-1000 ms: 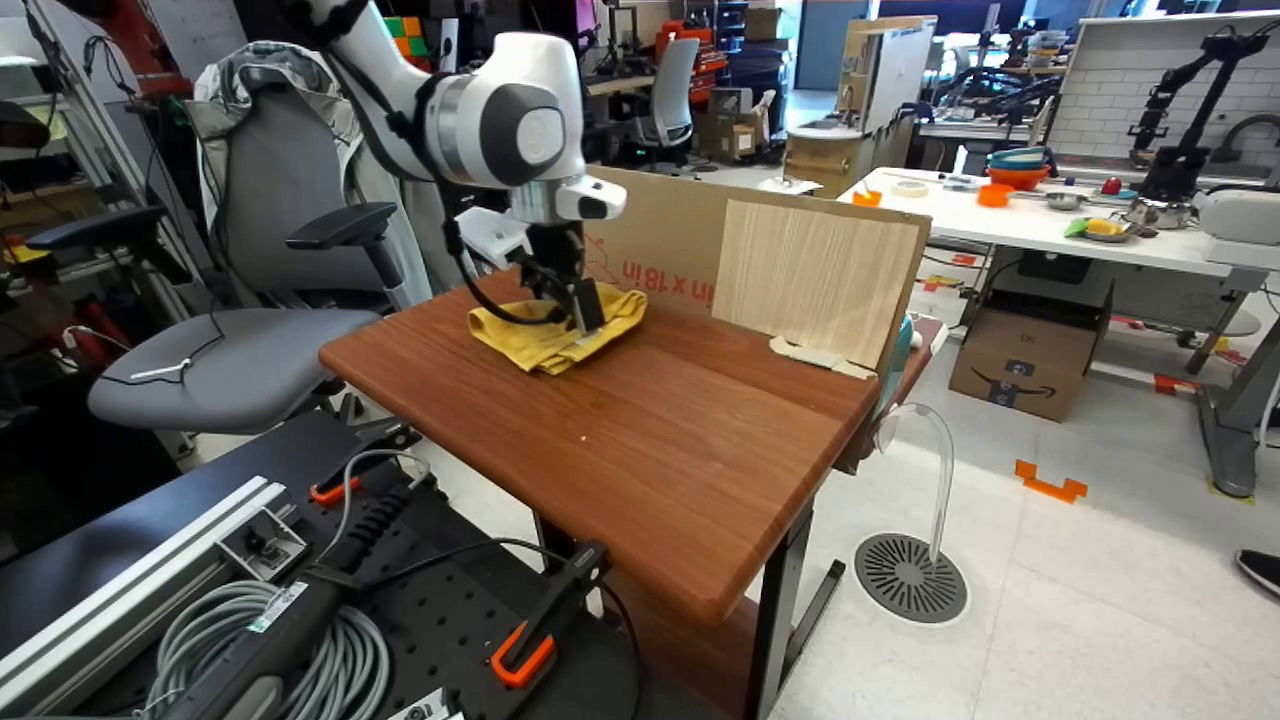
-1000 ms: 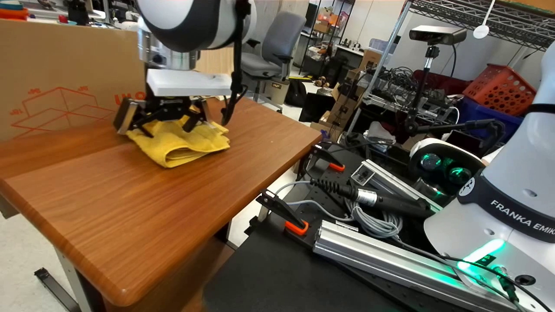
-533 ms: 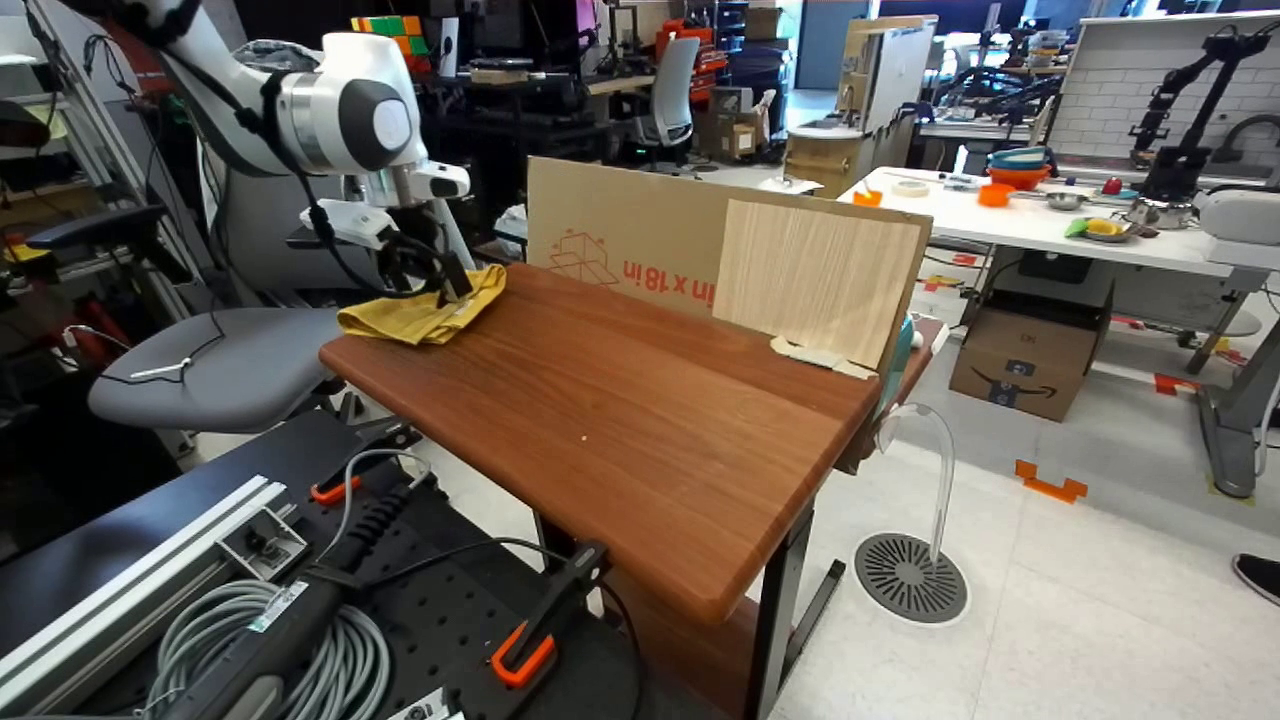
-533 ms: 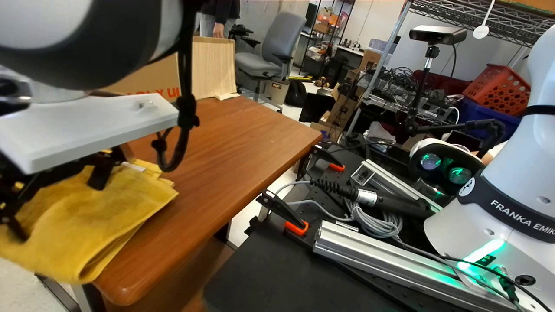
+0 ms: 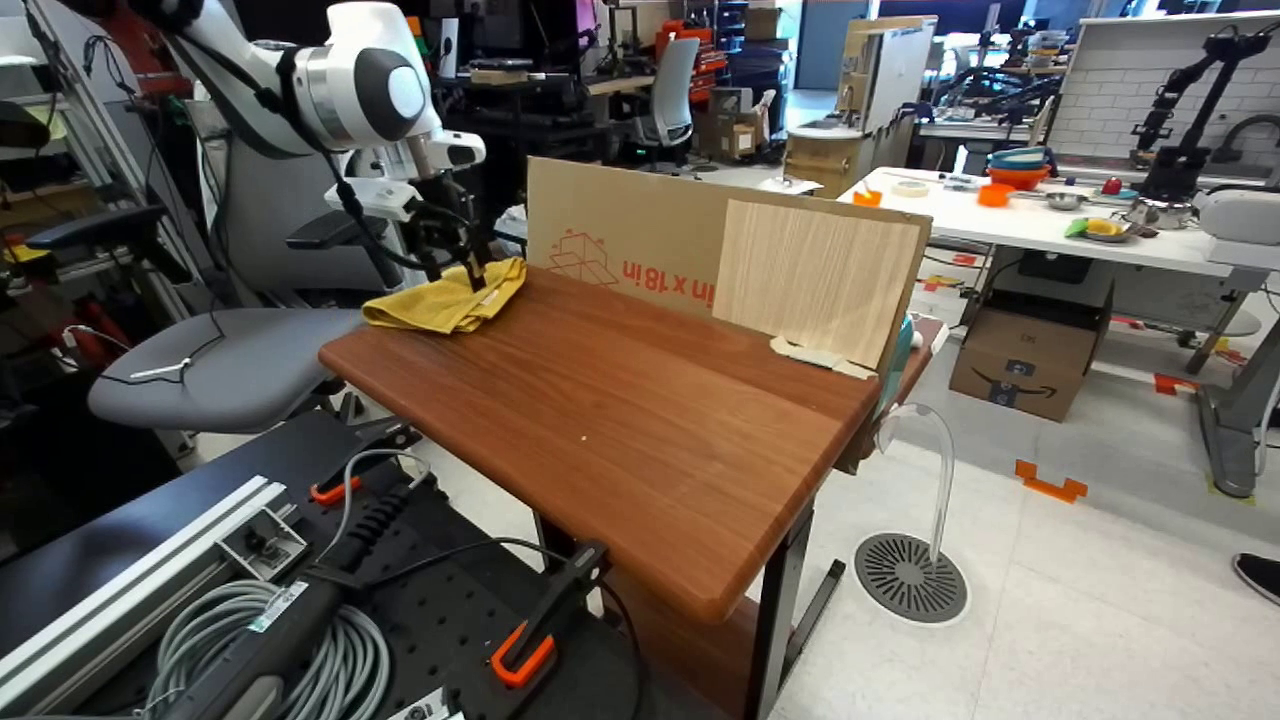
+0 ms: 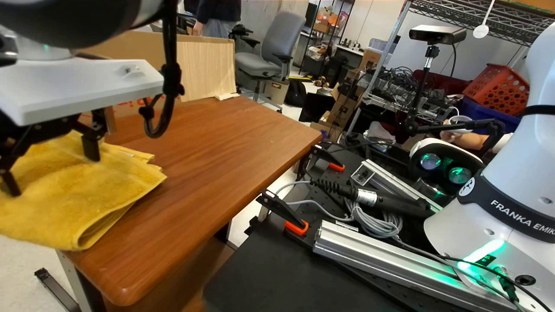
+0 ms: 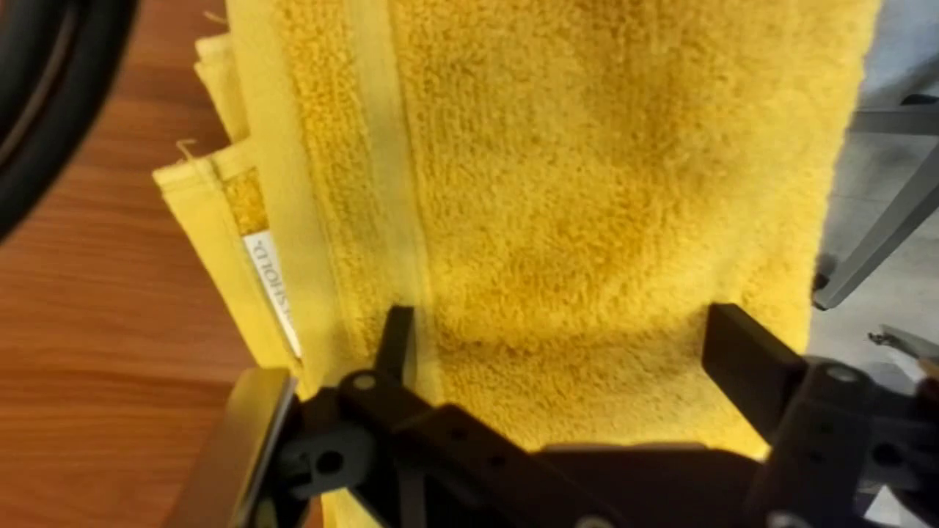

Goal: Use the mustard towel to wipe the table

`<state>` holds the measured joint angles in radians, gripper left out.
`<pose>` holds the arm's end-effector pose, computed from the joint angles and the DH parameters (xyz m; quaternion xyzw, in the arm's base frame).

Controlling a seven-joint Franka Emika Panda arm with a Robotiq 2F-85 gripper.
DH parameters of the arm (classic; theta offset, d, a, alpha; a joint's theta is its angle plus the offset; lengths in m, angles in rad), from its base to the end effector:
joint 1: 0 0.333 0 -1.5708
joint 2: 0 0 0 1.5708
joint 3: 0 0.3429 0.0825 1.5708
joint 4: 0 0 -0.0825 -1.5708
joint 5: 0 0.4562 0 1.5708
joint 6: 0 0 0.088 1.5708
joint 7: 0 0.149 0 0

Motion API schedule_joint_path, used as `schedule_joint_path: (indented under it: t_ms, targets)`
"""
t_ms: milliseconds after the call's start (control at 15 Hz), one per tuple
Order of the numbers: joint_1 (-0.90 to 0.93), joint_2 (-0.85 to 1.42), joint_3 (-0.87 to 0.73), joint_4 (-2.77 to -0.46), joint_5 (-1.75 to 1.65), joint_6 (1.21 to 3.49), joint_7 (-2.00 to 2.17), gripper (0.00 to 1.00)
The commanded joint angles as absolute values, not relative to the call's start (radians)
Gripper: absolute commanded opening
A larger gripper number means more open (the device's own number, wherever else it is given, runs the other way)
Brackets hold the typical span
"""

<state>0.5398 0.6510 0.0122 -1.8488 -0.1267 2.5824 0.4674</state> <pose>0.6071 0.3732 0.0986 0.9943 0.0930 0.0518 0.0079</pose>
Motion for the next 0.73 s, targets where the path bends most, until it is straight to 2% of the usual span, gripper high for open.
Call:
schedule_joint_path:
  t_ms: [0, 400, 467, 667]
  targets:
    - [0.493, 0.514, -0.007, -1.954, -0.158, 2.581, 0.438, 1.00]
    - [0.440, 0.209, 0.010, -2.140, -0.200, 2.641, 0.438, 1.00]
    - [0.430, 0.340, 0.026, -2.024, -0.186, 2.599, 0.438, 1.00]
    - [0.412, 0.298, 0.043, -2.046, -0.185, 2.587, 0.437, 1.00]
